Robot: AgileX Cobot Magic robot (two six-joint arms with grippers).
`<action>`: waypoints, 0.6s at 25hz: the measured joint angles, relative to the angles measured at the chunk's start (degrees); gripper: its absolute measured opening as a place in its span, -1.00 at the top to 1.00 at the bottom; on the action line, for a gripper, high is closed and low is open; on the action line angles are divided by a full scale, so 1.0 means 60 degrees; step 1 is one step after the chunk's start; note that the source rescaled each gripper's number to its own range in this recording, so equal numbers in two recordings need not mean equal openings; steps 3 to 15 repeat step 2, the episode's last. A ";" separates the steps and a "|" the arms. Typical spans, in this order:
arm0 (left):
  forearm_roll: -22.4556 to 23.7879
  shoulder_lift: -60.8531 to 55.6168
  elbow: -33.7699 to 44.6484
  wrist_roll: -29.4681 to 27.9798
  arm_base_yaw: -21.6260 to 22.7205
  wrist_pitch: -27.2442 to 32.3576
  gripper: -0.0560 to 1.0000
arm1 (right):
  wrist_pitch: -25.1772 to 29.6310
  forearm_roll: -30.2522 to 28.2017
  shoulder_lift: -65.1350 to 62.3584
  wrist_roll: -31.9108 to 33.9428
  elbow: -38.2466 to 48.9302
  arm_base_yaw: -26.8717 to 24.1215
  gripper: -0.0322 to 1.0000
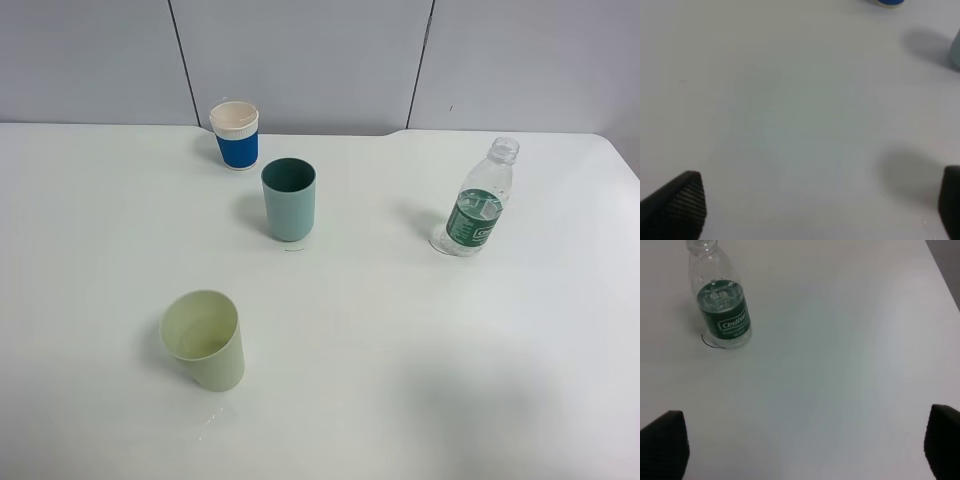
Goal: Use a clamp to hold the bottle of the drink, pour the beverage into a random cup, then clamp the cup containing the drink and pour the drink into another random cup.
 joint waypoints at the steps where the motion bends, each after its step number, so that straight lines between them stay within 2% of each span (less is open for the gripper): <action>1: 0.0000 0.0000 0.0000 0.0000 0.0000 0.0000 -0.60 | 0.0000 0.0000 0.0000 0.0000 0.0000 0.0000 -0.89; 15: 0.0000 0.0000 0.0000 0.0000 0.0000 0.0000 -0.60 | 0.0000 0.0000 0.0000 0.0000 0.0000 0.0000 -0.89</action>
